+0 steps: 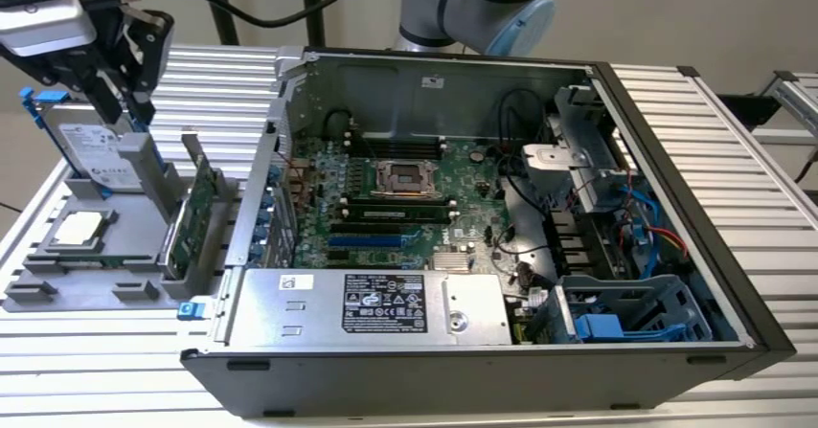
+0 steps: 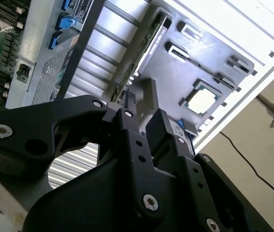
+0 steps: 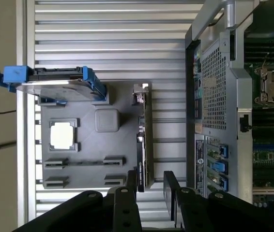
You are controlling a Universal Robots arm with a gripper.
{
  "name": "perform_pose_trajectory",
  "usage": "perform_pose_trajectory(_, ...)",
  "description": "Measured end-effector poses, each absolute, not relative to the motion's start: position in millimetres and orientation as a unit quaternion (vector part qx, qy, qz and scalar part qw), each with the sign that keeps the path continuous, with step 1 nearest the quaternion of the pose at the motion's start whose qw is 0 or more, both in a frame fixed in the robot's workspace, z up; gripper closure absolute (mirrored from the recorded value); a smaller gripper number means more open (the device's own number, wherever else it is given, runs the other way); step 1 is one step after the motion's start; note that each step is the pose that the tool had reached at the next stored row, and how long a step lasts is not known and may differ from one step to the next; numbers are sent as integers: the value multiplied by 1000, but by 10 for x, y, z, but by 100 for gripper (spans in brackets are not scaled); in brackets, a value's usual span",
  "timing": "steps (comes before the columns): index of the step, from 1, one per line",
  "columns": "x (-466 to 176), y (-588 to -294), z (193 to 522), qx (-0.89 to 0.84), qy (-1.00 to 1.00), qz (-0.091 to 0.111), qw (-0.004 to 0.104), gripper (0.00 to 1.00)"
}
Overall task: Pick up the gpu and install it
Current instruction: 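Reach for the gpu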
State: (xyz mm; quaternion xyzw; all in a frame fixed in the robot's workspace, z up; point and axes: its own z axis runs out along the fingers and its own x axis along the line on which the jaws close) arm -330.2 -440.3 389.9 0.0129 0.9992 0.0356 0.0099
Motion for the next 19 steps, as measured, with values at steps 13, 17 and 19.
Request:
perform_pose_trajectory(13,-3302,-4403,3852,13,999,36,10,0)
perform_pose_trajectory(17,-3302,-4403,3829,13,999,36,10,0)
perform_pose_trajectory(19,-3302,-4403,3816,13,999,36,10,0)
